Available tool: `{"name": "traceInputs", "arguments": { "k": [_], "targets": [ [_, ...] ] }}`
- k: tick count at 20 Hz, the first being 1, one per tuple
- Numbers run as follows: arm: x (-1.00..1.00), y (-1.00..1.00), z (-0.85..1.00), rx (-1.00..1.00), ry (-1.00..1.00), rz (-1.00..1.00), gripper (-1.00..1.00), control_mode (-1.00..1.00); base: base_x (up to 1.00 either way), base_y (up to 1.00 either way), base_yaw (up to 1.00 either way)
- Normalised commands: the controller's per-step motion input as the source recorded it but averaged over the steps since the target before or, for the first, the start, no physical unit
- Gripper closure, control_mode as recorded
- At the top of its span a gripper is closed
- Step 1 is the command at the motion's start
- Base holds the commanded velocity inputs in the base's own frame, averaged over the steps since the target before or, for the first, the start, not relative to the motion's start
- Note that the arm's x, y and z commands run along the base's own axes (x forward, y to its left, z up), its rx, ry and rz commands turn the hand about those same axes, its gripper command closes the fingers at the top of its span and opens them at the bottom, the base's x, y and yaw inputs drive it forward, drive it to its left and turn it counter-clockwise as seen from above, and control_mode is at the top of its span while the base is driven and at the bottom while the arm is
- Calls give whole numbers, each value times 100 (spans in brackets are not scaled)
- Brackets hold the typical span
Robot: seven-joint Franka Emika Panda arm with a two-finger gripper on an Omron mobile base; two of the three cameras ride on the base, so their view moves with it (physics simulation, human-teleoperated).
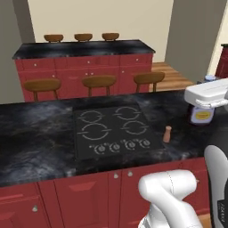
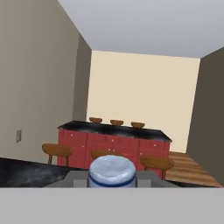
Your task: Take 2 condiments from the cabinet and move them on the counter near the stove.Make sure the condiments are lined up with each other, next to each other.
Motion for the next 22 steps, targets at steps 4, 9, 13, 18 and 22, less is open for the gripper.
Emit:
{"name": "traceInputs", "arguments": {
  "k": [4,9,13,18,22],
  "targets": [
    [0,0,0,0,0,0,100,100,33,49,-5],
    [0,0,0,0,0,0,100,100,74,9,0],
    [0,0,0,0,0,0,100,100,61,0,0],
    [0,0,0,0,0,0,100,100,13,4,0],
    [0,0,0,0,0,0,100,100,0,3,0]
  ]
}}
